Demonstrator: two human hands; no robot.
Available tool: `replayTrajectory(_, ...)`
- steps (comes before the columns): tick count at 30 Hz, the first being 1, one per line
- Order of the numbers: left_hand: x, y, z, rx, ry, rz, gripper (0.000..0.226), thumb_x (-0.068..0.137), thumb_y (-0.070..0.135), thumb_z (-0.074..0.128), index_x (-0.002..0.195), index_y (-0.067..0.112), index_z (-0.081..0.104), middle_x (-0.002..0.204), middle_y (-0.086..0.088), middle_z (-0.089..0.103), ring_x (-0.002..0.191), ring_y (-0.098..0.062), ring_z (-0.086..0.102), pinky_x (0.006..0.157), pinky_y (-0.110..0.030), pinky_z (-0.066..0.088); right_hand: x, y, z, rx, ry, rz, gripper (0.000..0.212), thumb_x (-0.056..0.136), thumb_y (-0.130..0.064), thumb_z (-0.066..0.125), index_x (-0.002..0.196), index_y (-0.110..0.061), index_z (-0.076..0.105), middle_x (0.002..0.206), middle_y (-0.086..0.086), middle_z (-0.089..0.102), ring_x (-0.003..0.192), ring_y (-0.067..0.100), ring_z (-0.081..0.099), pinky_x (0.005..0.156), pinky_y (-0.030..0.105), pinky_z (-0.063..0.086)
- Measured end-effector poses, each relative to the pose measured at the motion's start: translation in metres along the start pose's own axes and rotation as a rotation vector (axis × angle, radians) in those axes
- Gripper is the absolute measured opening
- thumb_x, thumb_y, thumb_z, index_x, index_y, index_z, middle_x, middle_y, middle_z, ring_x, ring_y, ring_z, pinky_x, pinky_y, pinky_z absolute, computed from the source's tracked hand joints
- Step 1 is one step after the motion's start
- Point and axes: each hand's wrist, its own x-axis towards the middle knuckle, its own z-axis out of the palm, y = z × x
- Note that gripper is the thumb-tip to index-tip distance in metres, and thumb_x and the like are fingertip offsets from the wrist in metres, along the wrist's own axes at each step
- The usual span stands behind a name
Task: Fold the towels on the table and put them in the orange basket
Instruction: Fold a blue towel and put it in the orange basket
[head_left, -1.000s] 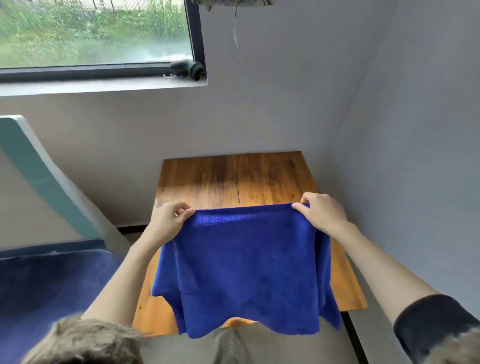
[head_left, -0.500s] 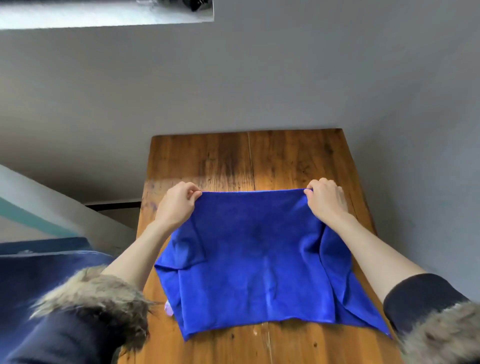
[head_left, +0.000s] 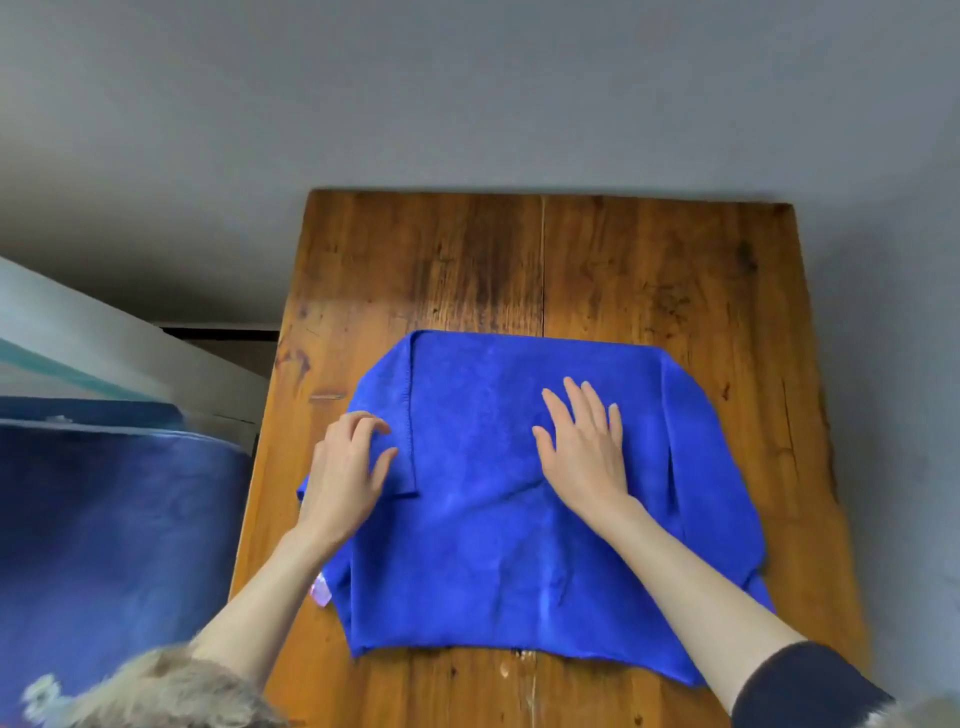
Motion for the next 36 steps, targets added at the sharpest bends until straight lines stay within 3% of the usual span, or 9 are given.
replayTrajectory(6,-0.039,-0.041,0.004,0.153,-0.102,0.233,0.040,0.071,0.035,0.078,0.100,0.014,0.059,0.126,-0.013,0.052,0.122,-0.030,0.047,0.094,-0.041,0.043,-0.015,-0.056,0.057,-0.089,0.047,-0.185,0.060,0.073,-0.033,0.077,0.127,-0.014,0.058,0.140,0.013,0.049,0.130,0.033,0.045,0.099,0.063,0.032)
replayTrajectory(9,-0.038,-0.051,0.005,0.184,-0.079,0.263,0.032,0.072,0.021,0.080,0.098,0.014,0.063,0.124,-0.015,0.056,0.121,-0.034,0.050,0.093,-0.042,0.045,-0.015,-0.067,0.076,-0.128,0.070,-0.173,0.057,0.080,-0.038,0.065,0.131,-0.016,0.054,0.143,0.012,0.045,0.134,0.031,0.039,0.104,0.063,0.028)
replayTrajectory(12,-0.028,-0.056,0.000,0.066,0.042,0.290,0.012,0.088,0.022,0.060,0.090,0.011,0.064,0.108,-0.010,0.061,0.106,-0.026,0.056,0.084,-0.036,0.047,-0.016,-0.067,0.088,-0.163,0.064,-0.146,0.058,0.087,-0.046,0.037,0.137,-0.018,0.046,0.148,0.009,0.037,0.139,0.026,0.022,0.110,0.058,0.012)
replayTrajectory(16,0.005,-0.056,-0.029,-0.469,0.147,-0.114,0.007,0.091,0.014,0.057,0.086,0.017,0.062,0.082,0.010,0.063,0.075,0.006,0.057,0.072,-0.014,0.044,-0.016,-0.065,0.094,-0.188,0.071,-0.136,0.058,0.089,-0.046,0.032,0.140,-0.019,0.041,0.152,0.008,0.032,0.141,0.024,0.016,0.111,0.055,0.006)
replayTrajectory(19,0.049,-0.072,-0.055,-0.658,0.214,-0.338,0.005,0.089,0.016,0.060,0.088,0.018,0.065,0.084,0.005,0.067,0.077,-0.001,0.060,0.078,-0.026,0.049,-0.017,-0.068,0.094,-0.198,0.082,-0.110,0.057,0.090,-0.045,0.032,0.140,-0.019,0.040,0.152,0.008,0.031,0.142,0.024,0.016,0.111,0.055,0.007)
replayTrajectory(22,0.086,-0.087,-0.072,-0.598,0.223,-0.412,0.010,0.089,0.021,0.058,0.094,0.017,0.066,0.094,-0.002,0.068,0.088,-0.014,0.062,0.087,-0.030,0.048,-0.017,-0.070,0.093,-0.200,0.100,-0.082,0.057,0.089,-0.044,0.032,0.140,-0.020,0.040,0.152,0.008,0.031,0.142,0.023,0.016,0.111,0.055,0.007)
replayTrajectory(25,0.100,-0.099,-0.073,-0.476,0.190,-0.417,0.030,0.090,0.020,0.056,0.119,0.011,0.057,0.107,-0.006,0.062,0.097,-0.020,0.058,0.091,-0.027,0.042,-0.017,-0.072,0.092,-0.186,0.106,-0.072,0.057,0.089,-0.045,0.032,0.140,-0.020,0.041,0.152,0.007,0.030,0.142,0.022,0.015,0.111,0.055,0.009)
replayTrajectory(31,0.034,-0.099,-0.033,-0.054,0.097,-0.035,0.039,0.088,0.012,0.057,0.126,0.004,0.052,0.135,-0.019,0.045,0.126,-0.038,0.040,0.099,-0.052,0.039,-0.016,-0.095,0.090,-0.088,0.127,0.026,0.060,0.090,-0.047,0.025,0.138,-0.016,0.045,0.153,0.008,0.029,0.143,0.025,0.020,0.112,0.061,0.012)
replayTrajectory(36,0.012,-0.101,-0.013,0.131,-0.246,0.111,0.085,0.082,0.054,0.058,0.149,0.029,0.013,0.158,-0.008,-0.003,0.145,-0.031,-0.007,0.115,-0.050,0.002,-0.009,-0.108,0.096,-0.156,0.089,0.003,0.074,0.082,-0.063,0.028,0.145,-0.023,0.033,0.156,0.005,0.019,0.143,0.024,0.008,0.109,0.064,0.009)
